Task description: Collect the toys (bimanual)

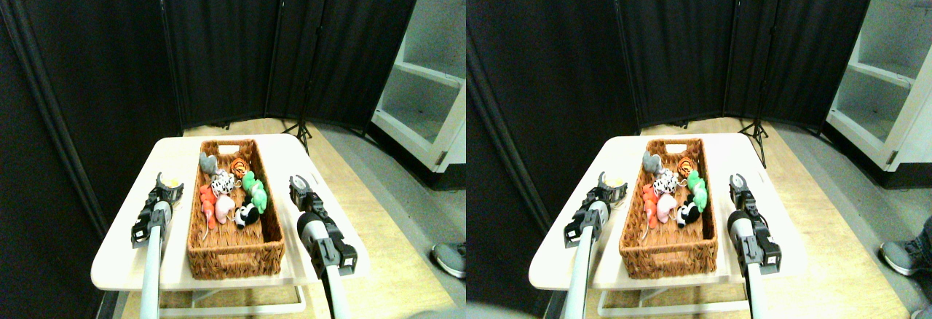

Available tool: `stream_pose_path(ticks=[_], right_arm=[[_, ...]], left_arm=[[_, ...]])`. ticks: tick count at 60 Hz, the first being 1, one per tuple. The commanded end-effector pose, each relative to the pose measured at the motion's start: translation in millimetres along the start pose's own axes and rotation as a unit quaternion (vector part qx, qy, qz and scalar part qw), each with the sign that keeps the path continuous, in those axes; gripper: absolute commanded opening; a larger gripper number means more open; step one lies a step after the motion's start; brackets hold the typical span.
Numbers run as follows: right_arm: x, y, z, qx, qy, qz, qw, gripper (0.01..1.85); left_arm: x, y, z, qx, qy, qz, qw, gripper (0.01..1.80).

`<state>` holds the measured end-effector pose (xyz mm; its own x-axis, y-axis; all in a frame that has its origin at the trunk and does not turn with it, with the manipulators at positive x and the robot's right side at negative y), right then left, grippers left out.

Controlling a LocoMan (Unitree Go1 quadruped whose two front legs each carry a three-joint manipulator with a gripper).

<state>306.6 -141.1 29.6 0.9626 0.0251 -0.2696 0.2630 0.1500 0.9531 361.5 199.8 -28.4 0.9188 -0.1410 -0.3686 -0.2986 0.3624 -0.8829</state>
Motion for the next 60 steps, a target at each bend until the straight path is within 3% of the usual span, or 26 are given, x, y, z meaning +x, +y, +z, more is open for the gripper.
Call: stream_pose_path(ticks=[1,9,28,32,35,37,40,46,60], right_arm=[[-2.2,9,1,0.016,-0.007,0.025,1.000,0.01],[-3.0,9,3,0.026,-0.015,0.027,0.999,0.01],[-3.3,9,2,0.024,-0.012,0.024,0.999,0.01],[-3.2,10,2,0.024,-0.012,0.025,0.999,0.01],[-3.5,10,1,0.023,-0.013,0.028,0.999,0.01],[-3.7,11,1,0.022,-0.015,0.030,0.999,0.01],[-3.7,11,0,0.022,-0.014,0.031,0.999,0.01],[-4.6,11,-1,0.027,-0.014,0.034,0.999,0.01],[-5.5,12,0,0.021,-0.011,0.037,0.999,0.01]], left_arm=[[7.0,-2.8,0.9,0.005,-0.009,-0.007,1.000,0.64],[6.8,3.9,0.1,0.003,-0.028,0.003,1.000,0.67],[4.3,21.1,-2.5,-0.015,-0.039,0.009,0.999,0.66],[2.0,21.3,-4.9,-0.022,-0.043,0.005,0.999,0.58],[3.1,22.1,-5.7,-0.020,-0.042,-0.007,0.999,0.35],[5.4,22.6,-5.2,-0.024,-0.050,-0.011,0.998,0.05],[6.6,23.0,-4.5,-0.025,-0.057,-0.011,0.998,0.01],[3.4,15.0,-5.2,-0.001,-0.065,-0.019,0.998,0.01],[-10.9,-13.2,-1.5,0.012,-0.048,-0.043,0.998,0.01]])
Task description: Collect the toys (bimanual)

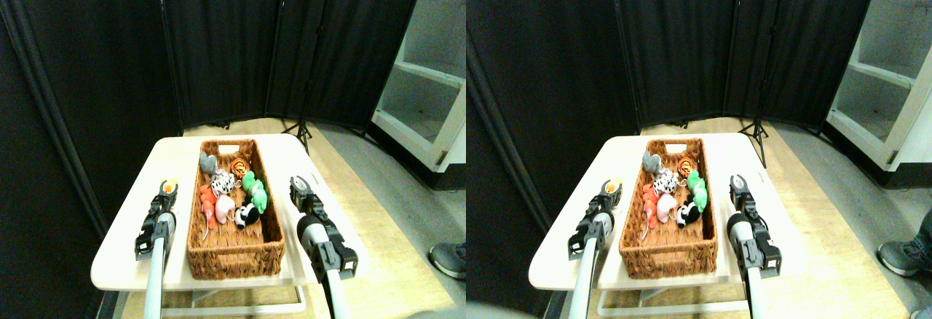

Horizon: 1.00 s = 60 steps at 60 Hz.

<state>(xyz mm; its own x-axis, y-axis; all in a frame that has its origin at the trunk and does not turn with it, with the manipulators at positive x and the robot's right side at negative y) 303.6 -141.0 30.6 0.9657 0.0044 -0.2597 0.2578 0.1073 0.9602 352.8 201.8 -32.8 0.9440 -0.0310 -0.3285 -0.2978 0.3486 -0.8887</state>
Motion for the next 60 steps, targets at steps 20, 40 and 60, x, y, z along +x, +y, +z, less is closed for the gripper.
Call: stream_pose_path(ticks=[20,40,60], right_arm=[[-0.7,10,1,0.009,0.001,0.029,1.000,0.01],[-5.8,10,2,-0.003,0.005,0.034,0.999,0.01],[-8.4,9,6,-0.002,0.005,0.041,0.999,0.01]], left_arm=[[-39.6,-89.4,-0.8,0.038,0.043,-0.104,0.993,0.01],[-50.9,-138.0,-22.8,0.032,0.084,-0.131,0.987,0.01],[-55.5,-172.1,-59.6,0.004,0.128,-0.147,0.981,0.01]])
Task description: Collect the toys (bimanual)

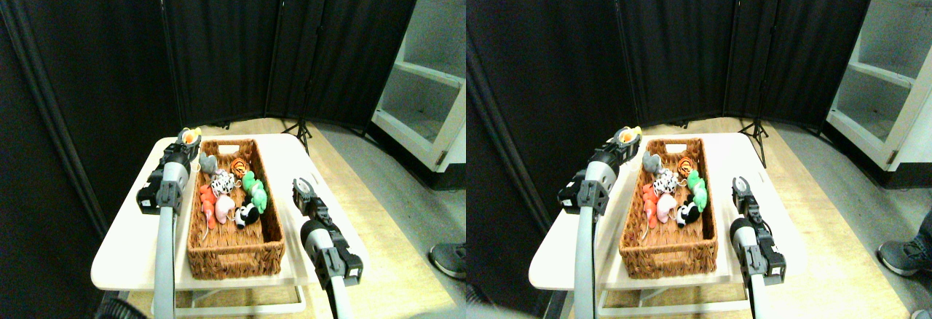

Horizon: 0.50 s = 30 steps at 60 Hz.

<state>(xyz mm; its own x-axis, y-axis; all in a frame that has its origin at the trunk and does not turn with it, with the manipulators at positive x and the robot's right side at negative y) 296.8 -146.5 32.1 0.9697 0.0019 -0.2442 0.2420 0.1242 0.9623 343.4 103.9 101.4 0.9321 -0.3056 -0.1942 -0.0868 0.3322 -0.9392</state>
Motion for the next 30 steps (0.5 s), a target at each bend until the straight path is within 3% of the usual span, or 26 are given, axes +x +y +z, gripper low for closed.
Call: stream_pose_path(ticks=[1,20,30], right_arm=[[-1.3,10,0,0.007,0.007,0.033,0.999,0.01],[1.9,10,3,0.009,0.007,0.034,0.999,0.01],[1.8,9,6,0.011,0.006,0.037,0.999,0.01]], left_arm=[[1.4,-23.7,-10.9,-0.005,0.021,-0.040,0.999,0.01],[12.0,-51.5,-55.3,-0.025,0.057,-0.046,0.997,0.01],[16.6,-54.5,-71.8,-0.032,0.067,-0.041,0.996,0.01]])
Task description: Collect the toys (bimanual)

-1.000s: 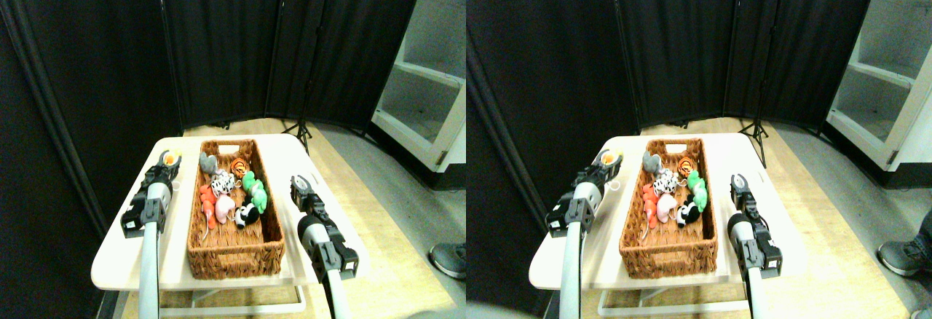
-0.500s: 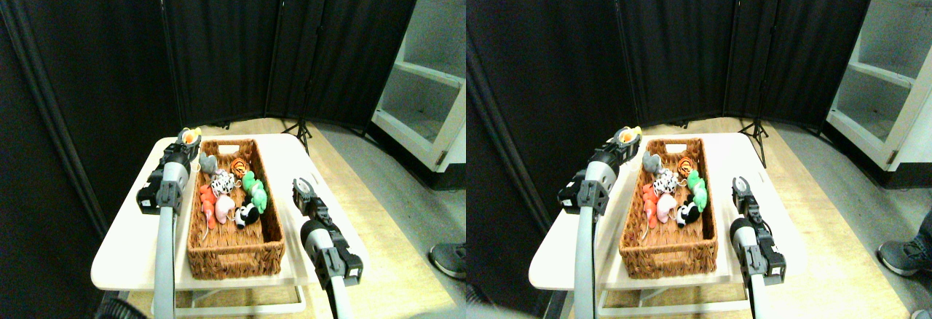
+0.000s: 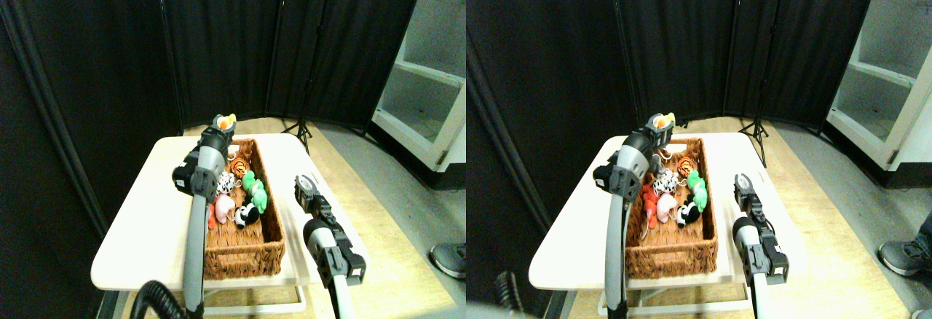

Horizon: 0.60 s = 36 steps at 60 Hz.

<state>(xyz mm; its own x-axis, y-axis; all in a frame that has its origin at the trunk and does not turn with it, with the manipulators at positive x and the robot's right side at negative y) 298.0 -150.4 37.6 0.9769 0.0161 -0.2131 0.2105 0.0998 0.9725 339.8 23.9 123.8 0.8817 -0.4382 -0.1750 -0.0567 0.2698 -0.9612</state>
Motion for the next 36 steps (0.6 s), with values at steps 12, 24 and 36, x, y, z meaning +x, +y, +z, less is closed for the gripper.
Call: stream_pose_path(ticks=[12,24,36], right_arm=[[2.0,3,4,0.005,0.000,0.017,1.000,0.01],[4.2,4,2,-0.001,0.003,0.021,1.000,0.01],[5.9,3,-1,0.006,0.001,0.015,1.000,0.01]], left_arm=[[5.6,2.0,-7.7,-0.018,0.013,-0.004,1.000,0.01],[1.3,6.0,-4.8,0.002,0.036,0.025,0.999,0.68],[-1.1,7.8,-0.1,0.015,0.055,0.034,0.998,1.13]])
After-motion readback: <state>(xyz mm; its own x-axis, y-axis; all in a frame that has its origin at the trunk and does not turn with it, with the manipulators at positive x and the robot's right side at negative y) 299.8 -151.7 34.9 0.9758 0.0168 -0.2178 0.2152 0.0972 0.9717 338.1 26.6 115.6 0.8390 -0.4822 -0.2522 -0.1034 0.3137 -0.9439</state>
